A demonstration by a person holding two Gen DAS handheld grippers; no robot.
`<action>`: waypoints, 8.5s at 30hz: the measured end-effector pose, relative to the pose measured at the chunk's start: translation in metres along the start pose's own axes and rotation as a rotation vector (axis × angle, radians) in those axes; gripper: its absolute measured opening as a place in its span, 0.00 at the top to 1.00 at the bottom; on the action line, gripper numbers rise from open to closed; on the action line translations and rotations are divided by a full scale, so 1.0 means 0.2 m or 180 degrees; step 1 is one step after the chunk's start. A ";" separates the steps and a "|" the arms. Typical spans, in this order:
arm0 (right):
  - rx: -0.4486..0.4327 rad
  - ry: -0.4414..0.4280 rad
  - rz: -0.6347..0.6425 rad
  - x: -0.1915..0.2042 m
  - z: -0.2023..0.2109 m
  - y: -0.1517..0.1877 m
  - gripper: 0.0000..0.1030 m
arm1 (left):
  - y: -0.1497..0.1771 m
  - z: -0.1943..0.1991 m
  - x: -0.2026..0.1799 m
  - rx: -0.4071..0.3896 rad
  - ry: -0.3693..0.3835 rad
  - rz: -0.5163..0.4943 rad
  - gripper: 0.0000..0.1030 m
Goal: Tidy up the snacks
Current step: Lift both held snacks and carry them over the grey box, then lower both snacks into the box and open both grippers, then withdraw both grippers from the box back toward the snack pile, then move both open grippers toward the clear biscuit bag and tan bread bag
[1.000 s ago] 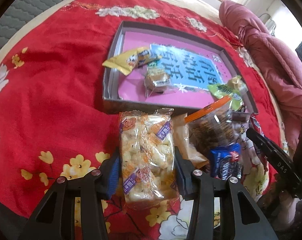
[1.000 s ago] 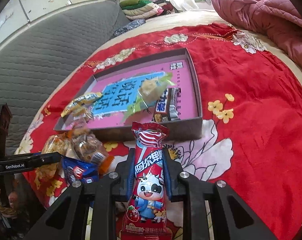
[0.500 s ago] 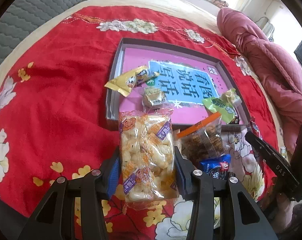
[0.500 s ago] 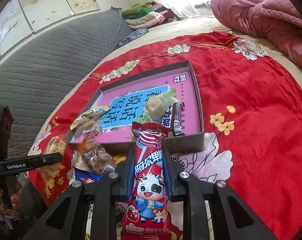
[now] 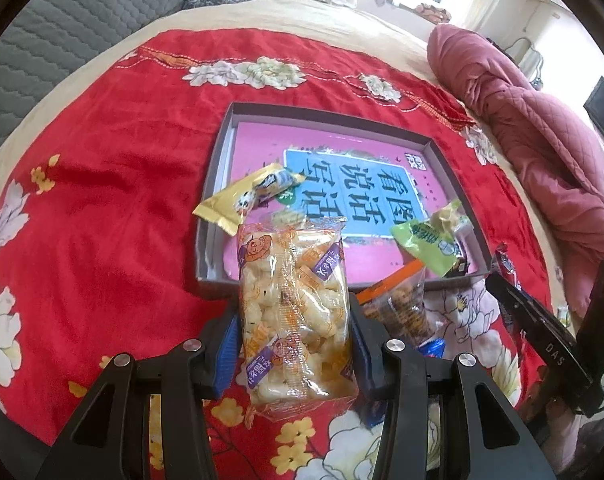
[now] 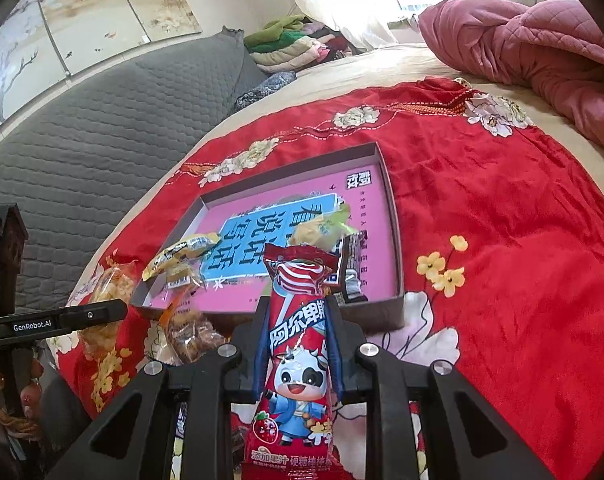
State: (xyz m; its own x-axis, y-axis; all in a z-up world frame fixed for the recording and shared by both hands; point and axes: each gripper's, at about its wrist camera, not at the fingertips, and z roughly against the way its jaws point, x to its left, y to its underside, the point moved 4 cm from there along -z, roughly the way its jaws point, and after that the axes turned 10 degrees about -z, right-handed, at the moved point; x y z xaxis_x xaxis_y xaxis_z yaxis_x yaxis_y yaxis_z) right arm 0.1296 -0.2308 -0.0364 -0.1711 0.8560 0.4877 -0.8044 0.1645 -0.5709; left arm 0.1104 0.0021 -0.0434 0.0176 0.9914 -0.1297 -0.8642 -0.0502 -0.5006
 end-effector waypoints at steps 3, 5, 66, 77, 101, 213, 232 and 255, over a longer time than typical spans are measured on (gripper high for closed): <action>-0.0040 -0.0005 -0.0007 0.00 0.00 -0.02 0.76 | -0.03 0.00 -0.01 -0.0020 -0.0004 -0.0001 0.53; -0.0052 -0.0009 -0.0002 0.00 -0.01 -0.03 0.76 | -0.04 -0.01 -0.01 -0.0029 -0.0003 0.0004 0.53; -0.0166 0.0007 -0.0246 -0.13 -0.28 -0.25 0.76 | -0.28 -0.38 -0.14 0.0158 -0.0204 -0.0134 0.53; -0.0026 -0.0060 -0.0165 -0.10 -0.34 -0.22 0.76 | -0.31 -0.42 -0.18 0.0165 -0.0189 -0.0202 0.53; -0.0028 -0.0069 -0.0063 -0.08 -0.35 -0.21 0.76 | -0.30 -0.51 -0.26 0.0354 -0.0081 -0.0266 0.53; -0.0370 0.0397 0.0186 0.12 0.12 -0.11 0.22 | -0.14 -0.08 -0.05 0.0206 0.0098 -0.0269 0.45; -0.0187 0.0568 0.0459 0.28 0.17 0.00 0.21 | -0.12 -0.03 0.00 0.0164 0.0170 -0.0412 0.45; 0.0159 0.0527 0.0709 0.40 0.07 0.07 0.21 | -0.01 -0.12 0.02 0.0460 0.0320 -0.0350 0.45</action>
State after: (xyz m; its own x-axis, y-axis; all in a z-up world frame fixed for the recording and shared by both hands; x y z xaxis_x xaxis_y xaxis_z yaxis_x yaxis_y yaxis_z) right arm 0.0968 -0.1667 0.0049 -0.2549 0.9375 0.2370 -0.7851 -0.0576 -0.6166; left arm 0.1239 0.0025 -0.0630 0.1597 0.9725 -0.1693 -0.9174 0.0829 -0.3894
